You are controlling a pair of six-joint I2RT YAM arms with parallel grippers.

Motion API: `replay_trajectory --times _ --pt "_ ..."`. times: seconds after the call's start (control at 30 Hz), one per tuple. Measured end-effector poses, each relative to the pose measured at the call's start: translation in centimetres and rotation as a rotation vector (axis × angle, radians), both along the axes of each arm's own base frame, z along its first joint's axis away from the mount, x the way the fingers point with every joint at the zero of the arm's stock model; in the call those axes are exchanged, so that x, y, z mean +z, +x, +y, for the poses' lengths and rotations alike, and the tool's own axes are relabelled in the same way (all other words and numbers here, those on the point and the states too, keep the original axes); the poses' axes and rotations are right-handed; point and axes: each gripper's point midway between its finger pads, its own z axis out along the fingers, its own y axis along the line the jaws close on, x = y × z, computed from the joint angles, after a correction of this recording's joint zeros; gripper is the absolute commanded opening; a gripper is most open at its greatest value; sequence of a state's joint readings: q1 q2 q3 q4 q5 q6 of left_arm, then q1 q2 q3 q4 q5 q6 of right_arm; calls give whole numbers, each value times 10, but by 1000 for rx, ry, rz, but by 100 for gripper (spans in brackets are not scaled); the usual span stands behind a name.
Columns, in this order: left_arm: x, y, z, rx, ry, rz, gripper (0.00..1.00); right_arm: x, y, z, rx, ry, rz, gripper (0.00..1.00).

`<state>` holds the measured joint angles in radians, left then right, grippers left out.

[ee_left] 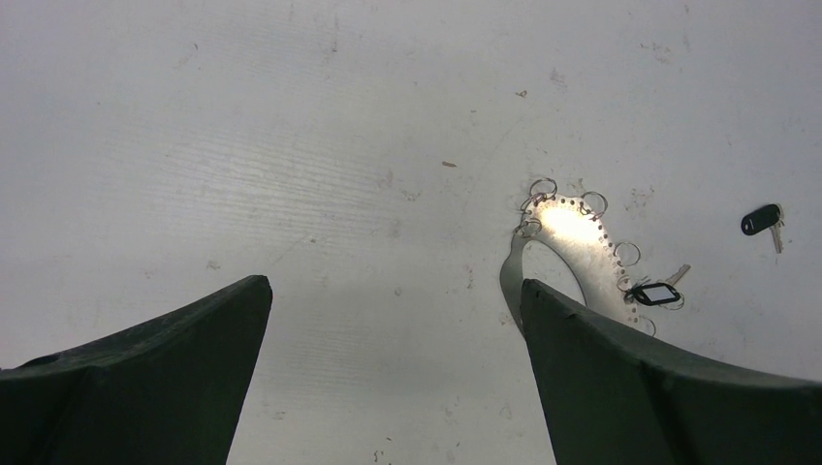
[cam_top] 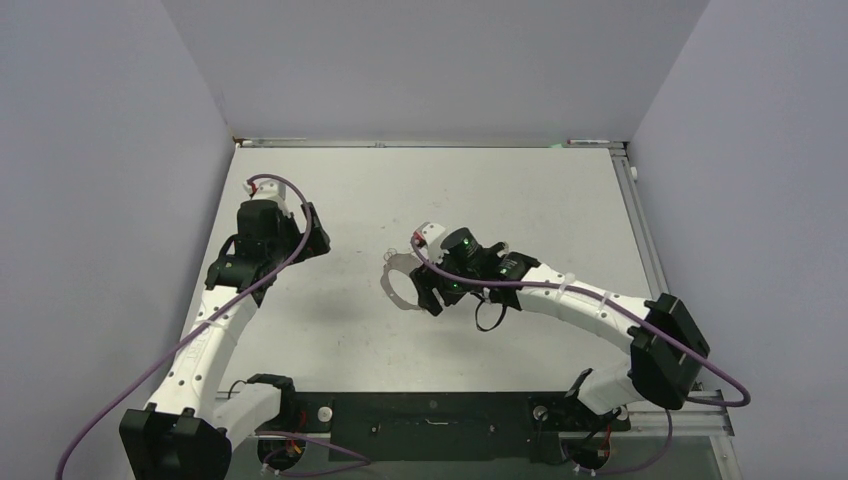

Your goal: Put the keys on the keyring

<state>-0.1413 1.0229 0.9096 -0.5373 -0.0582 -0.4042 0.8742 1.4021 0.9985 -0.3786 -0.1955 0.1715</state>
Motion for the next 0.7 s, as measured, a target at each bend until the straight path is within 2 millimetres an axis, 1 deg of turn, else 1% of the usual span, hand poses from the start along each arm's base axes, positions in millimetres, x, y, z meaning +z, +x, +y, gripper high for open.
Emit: replay_trajectory --times 0.13,0.33,0.47,0.67,0.7 --pt "1 -1 -6 -31 -16 -2 100 -25 -9 7 52 -46 52 53" --pt "2 -3 -13 -73 -36 -2 100 -58 -14 9 85 -122 104 42" --pt "3 -3 -15 -87 -43 -4 100 -67 -9 15 95 -142 110 36" --pt "4 -3 -17 -97 -49 -7 100 -72 -1 24 98 -142 105 32" --pt "4 -3 -18 -98 -51 -7 98 -73 0 25 98 -142 104 32"
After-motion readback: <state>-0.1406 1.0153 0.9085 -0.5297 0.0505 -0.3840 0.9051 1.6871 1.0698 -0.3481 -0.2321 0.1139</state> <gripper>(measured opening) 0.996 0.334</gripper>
